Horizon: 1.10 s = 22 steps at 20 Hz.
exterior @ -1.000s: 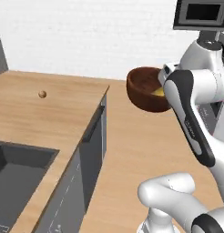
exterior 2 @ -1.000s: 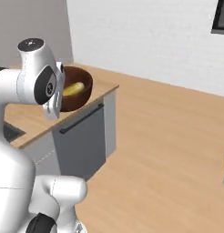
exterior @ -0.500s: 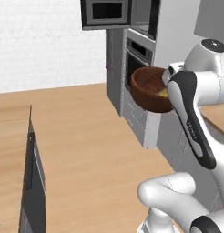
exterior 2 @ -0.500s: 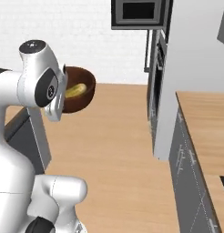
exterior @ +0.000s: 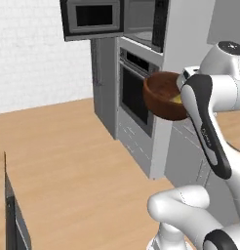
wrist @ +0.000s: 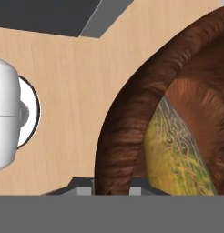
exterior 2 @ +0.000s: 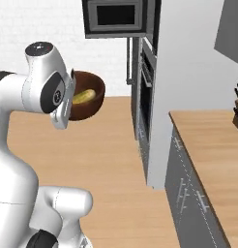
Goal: Pick the cucumber from the sink and place it in the bowl. Then pick the bowl and place it in the microwave. Then close the microwave door and press the start button.
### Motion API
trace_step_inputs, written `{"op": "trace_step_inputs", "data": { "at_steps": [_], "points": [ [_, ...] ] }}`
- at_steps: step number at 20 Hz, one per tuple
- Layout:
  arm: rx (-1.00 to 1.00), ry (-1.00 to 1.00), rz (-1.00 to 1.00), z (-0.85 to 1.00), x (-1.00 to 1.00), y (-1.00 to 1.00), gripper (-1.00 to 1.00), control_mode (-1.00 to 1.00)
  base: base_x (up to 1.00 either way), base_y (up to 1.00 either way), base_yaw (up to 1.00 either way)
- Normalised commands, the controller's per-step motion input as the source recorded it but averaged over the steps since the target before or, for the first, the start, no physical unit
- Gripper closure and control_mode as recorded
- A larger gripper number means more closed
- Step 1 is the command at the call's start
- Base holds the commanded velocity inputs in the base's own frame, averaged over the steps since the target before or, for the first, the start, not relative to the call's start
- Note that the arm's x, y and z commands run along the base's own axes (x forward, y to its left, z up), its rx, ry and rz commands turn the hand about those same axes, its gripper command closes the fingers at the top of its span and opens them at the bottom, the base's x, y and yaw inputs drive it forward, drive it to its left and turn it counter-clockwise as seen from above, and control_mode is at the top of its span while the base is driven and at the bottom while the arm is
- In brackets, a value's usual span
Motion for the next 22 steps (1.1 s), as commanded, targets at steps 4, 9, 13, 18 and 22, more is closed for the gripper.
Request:
{"op": "trace_step_inputs", "data": {
  "at_steps": [4, 9, 13, 18, 22],
  "points": [
    [0.00, 0.00, 0.00, 0.00, 0.00, 0.00, 1.00, 1.00, 1.00, 0.08, -0.26],
    [0.00, 0.00, 0.00, 0.00, 0.00, 0.00, 1.00, 1.00, 1.00, 0.17, -0.27],
    [0.00, 0.00, 0.00, 0.00, 0.00, 0.00, 1.00, 1.00, 1.00, 0.22, -0.28],
    [0.00, 0.00, 0.00, 0.00, 0.00, 0.00, 1.00, 1.00, 1.00, 0.22, -0.30],
    [0.00, 0.00, 0.00, 0.00, 0.00, 0.00, 1.00, 1.00, 0.99, 0.31, -0.32]
  ]
}}
